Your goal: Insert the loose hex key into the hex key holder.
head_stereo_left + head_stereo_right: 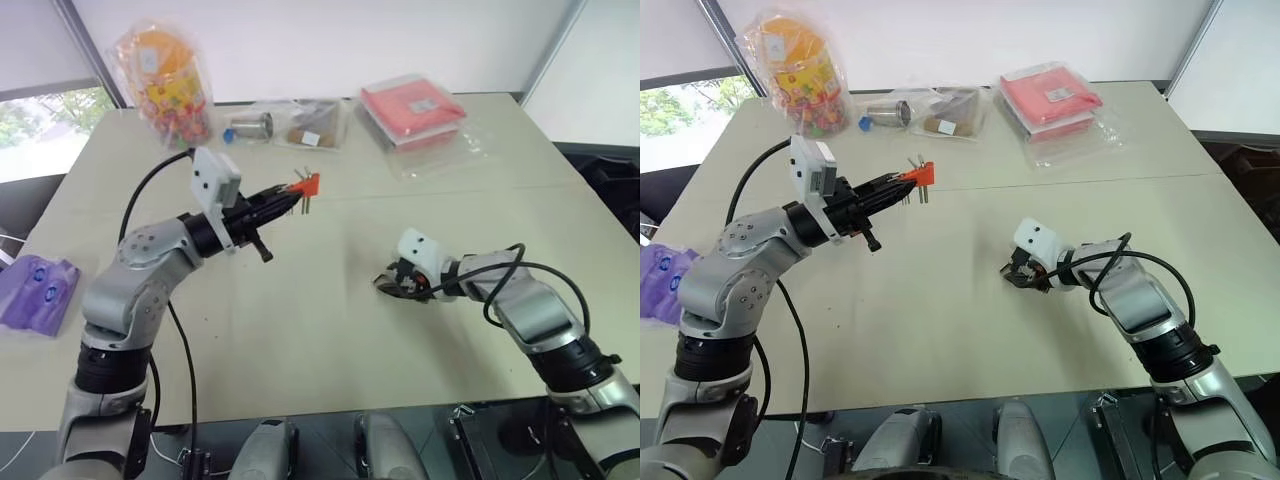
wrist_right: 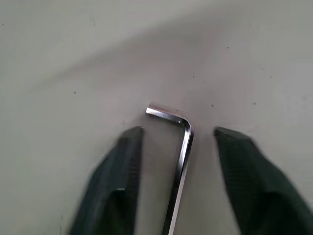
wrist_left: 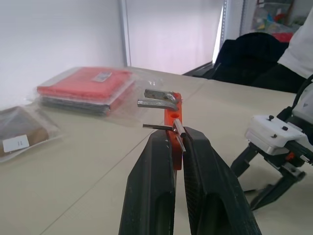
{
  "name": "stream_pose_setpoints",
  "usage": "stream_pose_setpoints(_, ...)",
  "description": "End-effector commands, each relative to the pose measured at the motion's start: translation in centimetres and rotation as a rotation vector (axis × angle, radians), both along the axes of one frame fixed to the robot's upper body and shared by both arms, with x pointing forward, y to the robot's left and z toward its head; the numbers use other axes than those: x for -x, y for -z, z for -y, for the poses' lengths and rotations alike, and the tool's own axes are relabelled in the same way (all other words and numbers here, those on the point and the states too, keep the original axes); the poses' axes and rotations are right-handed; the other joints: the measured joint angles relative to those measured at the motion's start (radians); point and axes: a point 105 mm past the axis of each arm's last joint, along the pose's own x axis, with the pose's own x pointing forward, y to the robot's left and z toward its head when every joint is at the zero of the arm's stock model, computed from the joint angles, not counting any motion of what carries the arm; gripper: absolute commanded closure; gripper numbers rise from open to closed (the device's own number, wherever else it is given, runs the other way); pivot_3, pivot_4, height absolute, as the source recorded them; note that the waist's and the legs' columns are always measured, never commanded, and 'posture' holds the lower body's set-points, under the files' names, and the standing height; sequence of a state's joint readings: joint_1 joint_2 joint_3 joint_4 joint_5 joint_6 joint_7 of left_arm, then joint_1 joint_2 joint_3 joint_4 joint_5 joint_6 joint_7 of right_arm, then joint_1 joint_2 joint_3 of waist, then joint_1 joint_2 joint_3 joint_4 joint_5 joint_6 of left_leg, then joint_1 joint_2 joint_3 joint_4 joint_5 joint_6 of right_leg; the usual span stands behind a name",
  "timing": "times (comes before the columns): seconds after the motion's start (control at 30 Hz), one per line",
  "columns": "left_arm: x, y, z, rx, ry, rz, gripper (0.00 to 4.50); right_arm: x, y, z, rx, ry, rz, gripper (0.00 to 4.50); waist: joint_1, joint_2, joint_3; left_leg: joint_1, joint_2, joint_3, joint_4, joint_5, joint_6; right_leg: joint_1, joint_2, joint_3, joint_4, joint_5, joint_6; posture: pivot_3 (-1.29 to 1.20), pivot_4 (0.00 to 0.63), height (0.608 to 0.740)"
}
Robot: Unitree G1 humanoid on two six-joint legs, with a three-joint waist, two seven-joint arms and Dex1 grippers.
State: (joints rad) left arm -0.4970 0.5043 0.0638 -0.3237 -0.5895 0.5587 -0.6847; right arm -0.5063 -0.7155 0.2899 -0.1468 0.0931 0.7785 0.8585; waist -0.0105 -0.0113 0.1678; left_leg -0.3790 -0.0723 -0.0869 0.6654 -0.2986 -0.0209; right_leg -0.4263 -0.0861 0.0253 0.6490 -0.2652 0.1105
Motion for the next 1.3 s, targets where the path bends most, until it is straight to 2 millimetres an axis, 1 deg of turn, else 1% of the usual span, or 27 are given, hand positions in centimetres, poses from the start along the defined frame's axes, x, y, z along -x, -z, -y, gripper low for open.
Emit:
stream_pose_setpoints(0.03,0.5,-1.3,-0.3,0.007,-0.009,0.059,4.5,-0.5,0.3,0.8,0.027,0.037,0.003,4.38,0.002,0.0,0.0,0.0,0.0,0.0,0.0,0.0,0.0,0.0,0.0,0.0,0.0,0.0,0.0,0.0,0.15,0.74)
stream_pose_setpoints(0.13,0.6,-1.2,-0.3,0.008,-0.011,0.058,4.5,-0.7,0.2,1.1,0.023,0.064,0.007,4.45,0.002,0.0,0.0,0.0,0.0,0.0,0.0,0.0,0.0,0.0,0.0,0.0,0.0,0.0,0.0,0.0,0.15,0.74)
stream_pose_setpoints(0.2,0.5,-1.2,-0.3,0.007,-0.012,0.056,4.5,-1.3,-0.5,1.0,-0.011,0.104,0.035,4.45,0.0,-0.001,0.0,0.0,0.0,0.0,0.0,0.0,0.0,0.0,0.0,0.0,0.0,0.0,0.0,0.0,0.15,0.74)
stream_pose_setpoints(0.23,0.5,-1.2,-0.4,0.008,-0.012,0.055,4.5,-1.9,-1.7,0.5,-0.067,0.11,0.099,4.45,0.0,-0.001,0.0,0.0,0.0,0.0,0.0,0.0,0.0,0.0,0.0,0.0,0.0,0.0,0.0,0.0,0.15,0.74)
stream_pose_setpoints(0.3,0.3,-1.3,-0.4,0.015,-0.011,0.053,4.5,-3.1,-5.1,-0.9,-0.213,0.111,0.289,4.45,-0.003,-0.001,0.0,0.0,0.0,0.0,0.0,0.0,0.0,0.0,0.0,0.0,0.0,0.0,0.0,0.0,0.15,0.74)
stream_pose_setpoints(0.37,0.1,-1.3,-0.3,0.017,-0.008,0.054,4.5,-3.7,-7.8,-1.7,-0.326,0.11,0.445,4.45,-0.003,0.0,0.0,0.0,0.0,0.0,-0.001,0.0,0.0,-0.001,0.0,0.0,0.001,0.0,0.0,0.0,0.15,0.74)
stream_pose_setpoints(0.4,0.0,-1.4,-0.2,0.019,-0.005,0.055,4.5,-3.9,-9.6,-2.1,-0.393,0.109,0.548,4.45,-0.003,0.0,0.0,0.0,0.0,0.0,-0.001,0.0,0.0,-0.002,0.001,0.0,0.001,0.0,0.0,0.0,0.15,0.74)
stream_pose_setpoints(0.43,-0.2,-1.5,0.0,0.022,-0.001,0.057,4.5,-3.8,-12.2,-2.7,-0.495,0.115,0.662,4.45,-0.003,0.0,0.0,-0.001,0.001,0.0,-0.002,0.0,-0.001,-0.002,0.001,0.0,0.001,0.0,0.0,0.0,0.15,0.74)
stream_pose_setpoints(0.5,-0.5,-1.6,0.3,0.029,0.007,0.058,4.5,-3.4,-15.7,-3.4,-0.646,0.119,0.806,4.45,-0.004,0.0,0.0,-0.001,0.0,0.0,-0.001,0.0,-0.001,-0.003,0.003,0.0,0.001,0.0,0.0,0.0,0.15,0.74)
stream_pose_setpoints(0.53,-0.6,-1.7,0.4,0.033,0.011,0.058,4.5,-3.0,-17.1,-3.8,-0.701,0.104,0.859,4.45,-0.004,0.0,0.0,-0.001,0.0,0.0,-0.001,0.0,-0.001,-0.003,0.003,0.0,0.001,0.0,0.0,0.0,0.15,0.74)
stream_pose_setpoints(0.63,-0.9,-1.8,0.5,0.043,0.021,0.057,4.5,-2.3,-19.4,-4.7,-0.807,0.077,0.946,4.45,-0.002,0.0,0.0,-0.001,0.0,0.0,-0.001,0.001,-0.001,-0.003,0.003,0.0,0.001,0.0,0.0,0.0,0.15,0.74)
stream_pose_setpoints(0.7,-1.2,-1.9,0.6,0.052,0.028,0.053,4.5,-1.1,-20.8,-6.2,-0.929,0.008,0.942,4.45,-0.004,0.0,0.0,-0.001,0.0,-0.001,-0.001,0.001,-0.001,-0.002,0.003,0.0,0.001,0.0,0.0,0.0,0.15,0.74)
stream_pose_setpoints(0.77,-1.3,-2.0,0.7,0.056,0.033,0.051,4.5,-0.3,-21.4,-7.3,-1.003,-0.044,0.93,4.45,-0.006,0.0,0.0,-0.001,0.0,0.0,-0.001,0.001,-0.001,-0.002,0.003,0.0,0.001,0.0,0.0,0.0,0.15,0.74)
stream_pose_setpoints(0.83,-1.5,-2.1,0.9,0.06,0.042,0.05,4.5,0.1,-21.6,-8.4,-1.055,-0.076,0.918,4.45,-0.008,0.0,0.0,-0.001,0.0,-0.001,-0.001,0.001,-0.001,-0.003,0.003,0.0,0.001,0.0,0.0,0.0,0.15,0.74)
stream_pose_setpoints(1.03,-1.8,-2.4,1.2,0.068,0.051,0.051,4.5,0.2,-21.6,-10.1,-1.105,-0.094,0.922,4.45,-0.009,0.0,0.0,-0.001,0.0,-0.001,-0.001,0.001,-0.001,-0.003,0.003,0.0,0.002,0.0,0.0,0.0,0.15,0.74)
stream_pose_setpoints(1.3,-1.6,-2.6,1.3,0.072,0.054,0.059,4.5,-0.2,-20.0,-11.3,-1.079,-0.084,0.944,4.45,-0.01,0.0,0.0,-0.001,0.0,-0.001,-0.001,0.001,-0.001,-0.003,0.003,0.0,0.002,0.0,0.0,0.0,0.15,0.74)
